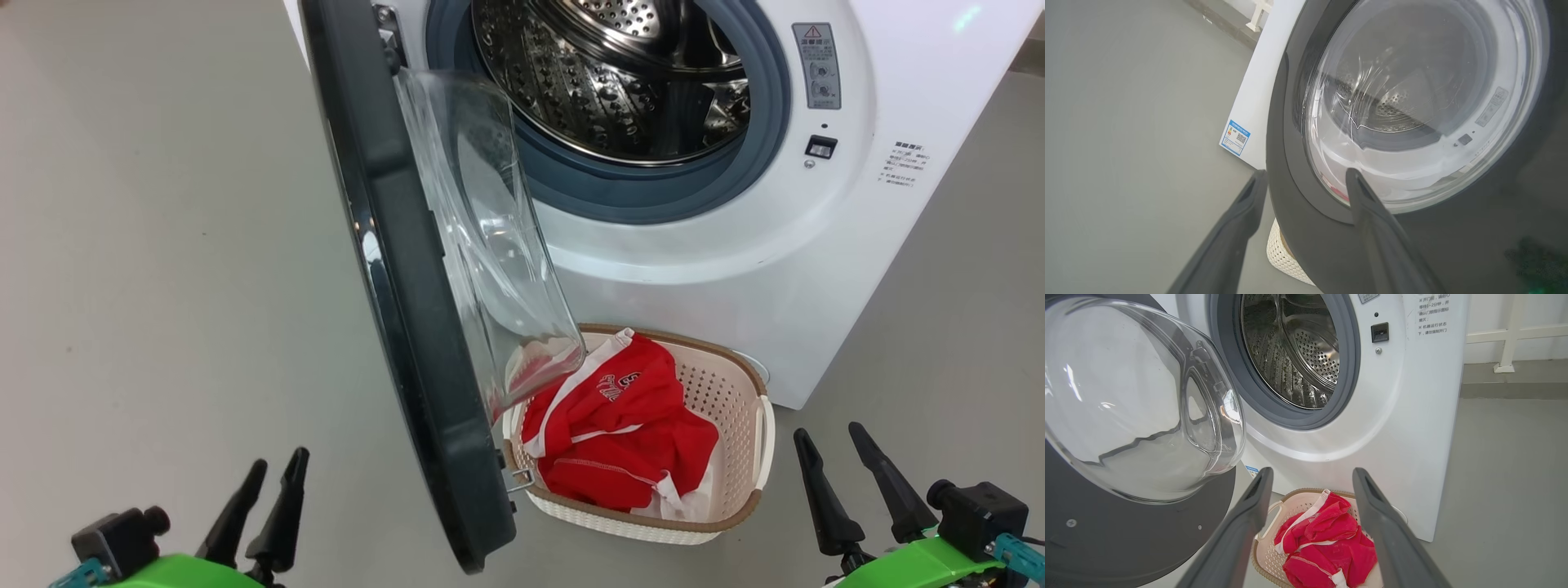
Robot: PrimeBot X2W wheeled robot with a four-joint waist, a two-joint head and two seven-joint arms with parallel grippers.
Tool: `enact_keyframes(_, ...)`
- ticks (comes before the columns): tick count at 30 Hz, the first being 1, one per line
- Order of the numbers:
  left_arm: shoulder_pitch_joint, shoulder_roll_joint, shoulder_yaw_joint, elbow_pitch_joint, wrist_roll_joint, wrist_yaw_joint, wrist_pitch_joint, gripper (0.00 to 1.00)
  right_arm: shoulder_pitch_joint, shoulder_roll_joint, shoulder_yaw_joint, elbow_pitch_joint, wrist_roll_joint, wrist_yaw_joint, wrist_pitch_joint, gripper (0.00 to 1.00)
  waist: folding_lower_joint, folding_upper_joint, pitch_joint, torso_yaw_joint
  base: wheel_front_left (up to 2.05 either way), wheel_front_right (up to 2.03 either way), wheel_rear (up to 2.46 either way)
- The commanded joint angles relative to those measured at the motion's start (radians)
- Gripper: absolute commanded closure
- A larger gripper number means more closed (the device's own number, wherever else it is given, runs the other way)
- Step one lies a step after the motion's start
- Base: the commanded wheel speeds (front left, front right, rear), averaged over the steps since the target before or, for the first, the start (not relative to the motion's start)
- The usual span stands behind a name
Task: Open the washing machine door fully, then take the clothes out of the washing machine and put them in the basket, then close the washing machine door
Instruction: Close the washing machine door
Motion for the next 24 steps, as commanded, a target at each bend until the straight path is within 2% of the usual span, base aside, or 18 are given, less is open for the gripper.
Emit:
enact_keyframes(1,0.000,0.018,0.059,-0.017,0.031,-0.006,-0.013,0.00,-0.014,-0.012,0.020,-0.020,-0.001,0.007,-0.006,0.00,0.0000,-0.0001,-0.003,0.000,0.00,0.00,0.00)
enact_keyframes(10,0.084,-0.135,0.282,-0.063,0.376,-0.006,-0.013,0.00,-0.011,-0.010,0.023,-0.018,-0.001,0.007,-0.006,0.00,0.0000,-0.0001,-0.015,-0.017,0.00,0.00,0.00)
enact_keyframes(18,0.148,-0.240,0.407,-0.157,0.694,-0.006,-0.013,0.00,-0.007,-0.009,0.008,-0.020,-0.001,0.007,-0.006,0.00,0.0000,-0.0001,-0.026,-0.028,0.00,0.00,0.00)
enact_keyframes(24,0.190,-0.280,0.453,-0.229,0.845,-0.006,-0.013,0.00,-0.002,-0.005,0.003,-0.022,-0.002,0.007,-0.006,0.00,0.0000,-0.0001,-0.035,-0.032,0.00,0.00,0.00)
